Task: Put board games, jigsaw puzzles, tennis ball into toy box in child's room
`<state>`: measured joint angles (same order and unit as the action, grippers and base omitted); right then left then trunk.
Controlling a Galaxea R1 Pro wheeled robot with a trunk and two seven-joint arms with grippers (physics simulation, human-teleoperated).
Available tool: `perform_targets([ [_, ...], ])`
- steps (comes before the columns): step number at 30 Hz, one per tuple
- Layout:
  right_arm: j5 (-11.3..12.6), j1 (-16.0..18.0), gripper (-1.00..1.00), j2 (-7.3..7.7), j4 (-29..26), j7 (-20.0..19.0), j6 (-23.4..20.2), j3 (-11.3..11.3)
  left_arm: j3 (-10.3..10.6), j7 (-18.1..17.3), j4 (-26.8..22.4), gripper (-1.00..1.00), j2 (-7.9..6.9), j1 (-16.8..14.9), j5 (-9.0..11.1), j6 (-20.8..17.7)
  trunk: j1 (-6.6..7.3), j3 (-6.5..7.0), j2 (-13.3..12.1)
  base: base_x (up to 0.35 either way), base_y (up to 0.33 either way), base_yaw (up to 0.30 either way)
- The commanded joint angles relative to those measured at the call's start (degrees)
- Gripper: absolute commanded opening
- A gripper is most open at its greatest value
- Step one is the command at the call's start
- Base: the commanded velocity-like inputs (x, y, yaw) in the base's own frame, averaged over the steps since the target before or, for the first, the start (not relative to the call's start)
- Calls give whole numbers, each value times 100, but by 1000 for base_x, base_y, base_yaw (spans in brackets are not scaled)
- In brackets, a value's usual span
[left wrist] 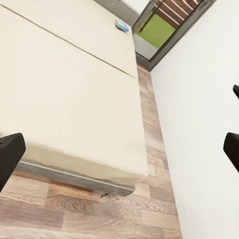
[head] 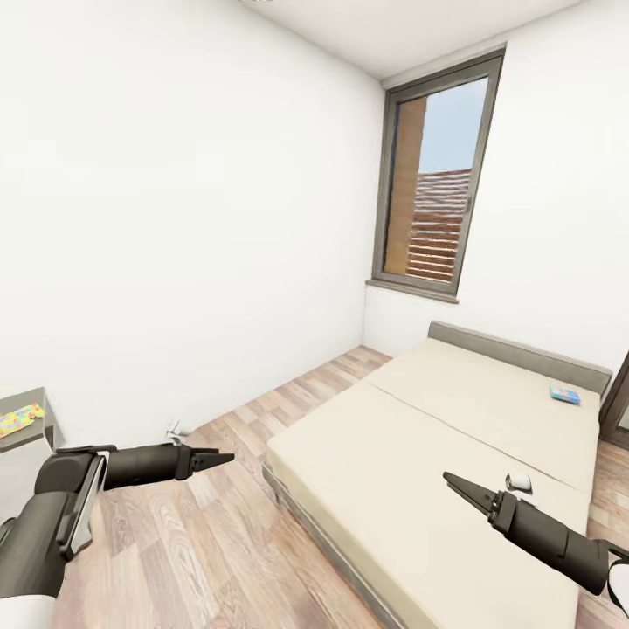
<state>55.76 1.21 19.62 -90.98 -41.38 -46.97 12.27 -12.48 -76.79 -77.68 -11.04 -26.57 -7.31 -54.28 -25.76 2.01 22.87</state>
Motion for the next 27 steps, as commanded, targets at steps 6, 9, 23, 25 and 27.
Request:
perform_targets([
  [6, 13, 2, 100, -2, 2, -3, -31, 4, -7, -55, -2, 100, 5, 2, -68, -62, -2, -3, 5, -55, -216, 270],
  [9, 13, 2, 100, -2, 2, 13, -27, 1, -10, -54, -3, 100, 3, 3, -67, -62, -2, -3, 5, -17, -84, 288],
  [23, 7, 2, 100, -2, 2, 38, -17, -13, -10, -55, -9, 100, 3, 3, -61, -64, -2, -3, 5, -34, -24, 292],
  [25, -2, 2, 100, -2, 2, 40, -15, -14, -9, -55, -9, 100, 4, 3, -61, -63, -2, -3, 5, -176, -71, 292],
  [27, -20, 2, 100, -5, 2, 41, -15, -14, -9, -55, -10, 100, 4, 3, -61, -62, -2, -3, 5, -200, -84, 292],
])
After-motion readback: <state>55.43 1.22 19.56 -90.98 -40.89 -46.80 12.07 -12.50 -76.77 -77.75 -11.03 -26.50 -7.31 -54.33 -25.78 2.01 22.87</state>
